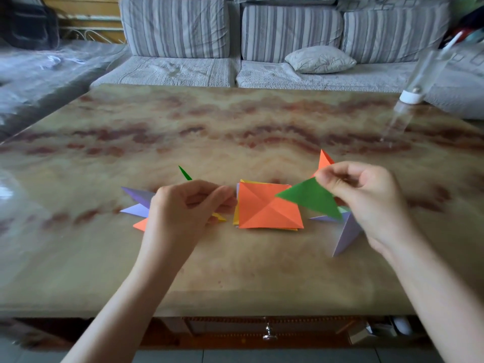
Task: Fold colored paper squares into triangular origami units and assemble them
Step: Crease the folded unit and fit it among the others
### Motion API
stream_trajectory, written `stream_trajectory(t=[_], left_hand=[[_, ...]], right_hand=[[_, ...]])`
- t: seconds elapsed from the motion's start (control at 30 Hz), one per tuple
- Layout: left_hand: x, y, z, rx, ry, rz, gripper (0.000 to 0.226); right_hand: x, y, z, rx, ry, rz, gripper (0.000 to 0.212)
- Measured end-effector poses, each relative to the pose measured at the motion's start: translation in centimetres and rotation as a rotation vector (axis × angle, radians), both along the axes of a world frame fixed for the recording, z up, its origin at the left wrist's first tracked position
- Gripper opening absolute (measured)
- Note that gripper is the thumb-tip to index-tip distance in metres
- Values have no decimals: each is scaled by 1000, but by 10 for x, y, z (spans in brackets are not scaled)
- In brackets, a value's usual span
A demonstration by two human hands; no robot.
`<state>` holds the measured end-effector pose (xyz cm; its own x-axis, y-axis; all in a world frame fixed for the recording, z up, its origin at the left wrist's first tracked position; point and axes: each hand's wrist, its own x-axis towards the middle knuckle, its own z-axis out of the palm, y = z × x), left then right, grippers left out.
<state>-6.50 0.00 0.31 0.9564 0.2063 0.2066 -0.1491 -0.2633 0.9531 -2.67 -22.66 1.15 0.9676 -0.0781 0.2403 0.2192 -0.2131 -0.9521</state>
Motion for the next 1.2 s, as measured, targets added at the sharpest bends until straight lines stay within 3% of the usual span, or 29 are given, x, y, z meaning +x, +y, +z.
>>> stream_trajectory(t=[0.07,0.2,0.33,0.4,0.53,1.0,1.1,1.2], left_hand=[[-1,-6,1,-65,2,-39,7],[-5,-19,-2,1,47,-171,35],[-4,-22,-8,107,56,-153,17],[-2,-20,-8,118,48,-120,16],[0,-13,-5,60,64,-78,20],[1,-5,-13,114,66,-66,17],[3,3,-9,273,-75,70,18],[4,9,-6,292,-144,118,6]], right_hand=[[-5,16,-7,-77,20,77,14],[-14,40,-13,-81,25,193,14],[-18,49,-17,-67,20,249,10],[-18,48,-16,-56,48,284,5],[-16,40,-14,12,177,392,16],[-16,44,-22,-25,204,359,22],[-22,53,-30,-159,216,359,16],[-29,64,-43,-376,176,316,14]])
